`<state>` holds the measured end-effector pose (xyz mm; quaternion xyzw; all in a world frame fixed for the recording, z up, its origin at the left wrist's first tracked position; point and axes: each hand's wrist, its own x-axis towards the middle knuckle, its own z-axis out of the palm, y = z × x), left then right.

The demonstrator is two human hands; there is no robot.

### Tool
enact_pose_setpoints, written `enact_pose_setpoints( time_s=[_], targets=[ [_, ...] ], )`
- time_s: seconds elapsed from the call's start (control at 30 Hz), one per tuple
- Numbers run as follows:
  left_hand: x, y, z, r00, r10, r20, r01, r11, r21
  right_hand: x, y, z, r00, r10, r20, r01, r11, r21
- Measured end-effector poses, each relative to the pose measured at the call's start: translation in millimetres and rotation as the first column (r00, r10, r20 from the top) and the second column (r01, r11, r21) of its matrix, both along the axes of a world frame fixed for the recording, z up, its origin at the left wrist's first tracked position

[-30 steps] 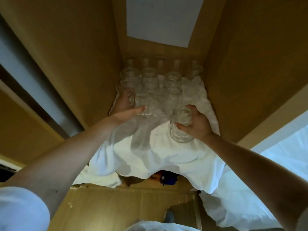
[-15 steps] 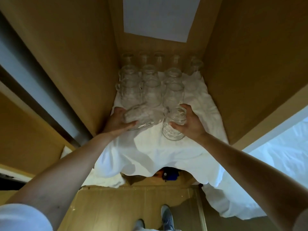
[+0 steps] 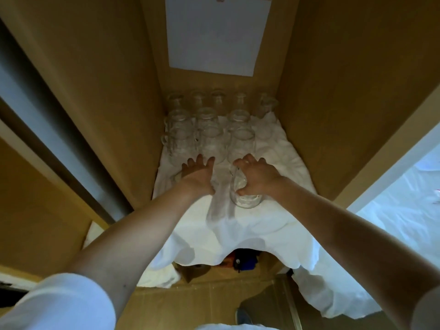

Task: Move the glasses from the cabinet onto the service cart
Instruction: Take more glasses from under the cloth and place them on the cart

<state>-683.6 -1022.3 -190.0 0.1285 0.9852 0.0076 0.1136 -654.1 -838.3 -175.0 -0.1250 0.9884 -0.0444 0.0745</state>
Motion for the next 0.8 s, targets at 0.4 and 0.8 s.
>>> enact_pose_setpoints(
  time_s=[0.4,0.8],
  targets=[
    [-5,-3,-3,0.986,0.037,-0.165,-0.024,0.996,0.082,0,-2,19,1.0,0.026,0.017,-0.028,0.985,0.169],
    [8,-37,-15,0.98,0.195,0.028,-0.153,0.661,0.735,-6,6,23,0.998,0.006,0.068,-0.013,0.995,0.098]
  ],
)
